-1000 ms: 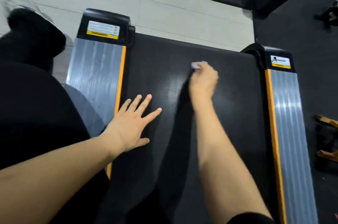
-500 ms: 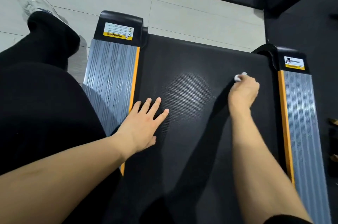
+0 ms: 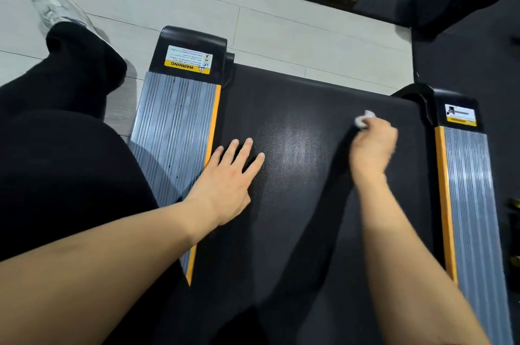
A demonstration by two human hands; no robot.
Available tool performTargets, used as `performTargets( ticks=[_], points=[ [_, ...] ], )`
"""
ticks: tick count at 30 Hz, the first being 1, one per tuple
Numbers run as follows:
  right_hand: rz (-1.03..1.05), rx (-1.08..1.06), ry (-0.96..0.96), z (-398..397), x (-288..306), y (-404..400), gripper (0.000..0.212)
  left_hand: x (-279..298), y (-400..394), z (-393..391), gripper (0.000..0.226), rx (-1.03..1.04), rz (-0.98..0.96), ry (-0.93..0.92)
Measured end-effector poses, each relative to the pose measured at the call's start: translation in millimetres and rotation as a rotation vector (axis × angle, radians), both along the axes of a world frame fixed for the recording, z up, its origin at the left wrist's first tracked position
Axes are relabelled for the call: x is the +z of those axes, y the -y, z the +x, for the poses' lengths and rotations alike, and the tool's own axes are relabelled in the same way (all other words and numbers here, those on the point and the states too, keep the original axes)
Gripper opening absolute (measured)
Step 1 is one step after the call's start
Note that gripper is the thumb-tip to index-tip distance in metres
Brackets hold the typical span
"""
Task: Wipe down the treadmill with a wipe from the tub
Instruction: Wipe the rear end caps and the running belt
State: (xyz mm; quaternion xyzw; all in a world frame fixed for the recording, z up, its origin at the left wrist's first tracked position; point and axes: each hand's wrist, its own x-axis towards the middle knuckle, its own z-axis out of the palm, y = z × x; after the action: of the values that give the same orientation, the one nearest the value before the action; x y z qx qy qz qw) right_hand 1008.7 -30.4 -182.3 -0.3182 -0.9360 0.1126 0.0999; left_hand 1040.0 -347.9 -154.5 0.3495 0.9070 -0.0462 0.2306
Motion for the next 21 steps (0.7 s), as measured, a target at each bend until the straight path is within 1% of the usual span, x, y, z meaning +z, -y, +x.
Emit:
performTargets(
  ticks=[1,2,3,4,5,6,7,8,9,10,11,13,14,16,18,20,21],
  points=[
    [-0.015,-0.15,0.026,5,5,-11,0.03,-1,0,-7,0.078,-0.022,-0.006,-0.001],
    [-0.017,-0.233,0.043,4,6,-8,0.029,-2,1,-12,0.078,-0.047,-0.012,0.001],
    [-0.018,-0.245,0.038,-2,8,8,0.029,-2,3,-16,0.079,-0.071,-0.022,0.002],
    [-0.039,-0.18,0.004,-13,6,37,0.029,-3,5,-18,0.08,-0.095,-0.037,0.002],
    [-0.101,-0.052,-0.064,-26,4,73,0.029,-4,8,-18,0.081,-0.118,-0.051,-0.001],
    [-0.192,0.131,-0.131,-39,0,112,0.029,-4,11,-18,0.082,-0.14,-0.065,-0.007],
    [-0.289,0.347,-0.145,-49,-4,151,0.028,-4,12,-18,0.081,-0.157,-0.079,-0.012],
    [-0.308,0.557,-0.105,-53,-9,185,0.029,-3,12,-18,0.079,-0.166,-0.091,-0.012],
    [-0.276,0.72,-0.059,-52,-9,206,0.029,-3,11,-18,0.078,-0.169,-0.097,-0.008],
    [-0.229,0.81,-0.042,-49,-7,212,0.029,-3,11,-18,0.077,-0.169,-0.099,-0.004],
    [-0.205,0.845,-0.075,-47,-4,202,0.028,-3,11,-19,0.078,-0.169,-0.093,-0.005],
    [-0.128,0.772,-0.172,-43,-5,151,0.03,-5,14,-18,0.082,-0.167,-0.07,-0.013],
    [-0.06,0.675,-0.167,-40,-7,116,0.032,-5,15,-18,0.083,-0.166,-0.06,-0.012],
    [0.076,0.372,-0.082,-29,-8,31,0.033,-5,15,-16,0.083,-0.162,-0.057,-0.007],
    [0.083,0.019,0.028,-7,1,-39,0.032,-4,11,-13,0.083,-0.164,-0.083,-0.014],
    [0.056,-0.224,0.07,4,7,-66,0.034,-2,6,-14,0.083,-0.169,-0.1,-0.03],
    [0.056,-0.287,0.069,-1,5,-60,0.034,0,2,-16,0.082,-0.169,-0.09,-0.04]
  ],
)
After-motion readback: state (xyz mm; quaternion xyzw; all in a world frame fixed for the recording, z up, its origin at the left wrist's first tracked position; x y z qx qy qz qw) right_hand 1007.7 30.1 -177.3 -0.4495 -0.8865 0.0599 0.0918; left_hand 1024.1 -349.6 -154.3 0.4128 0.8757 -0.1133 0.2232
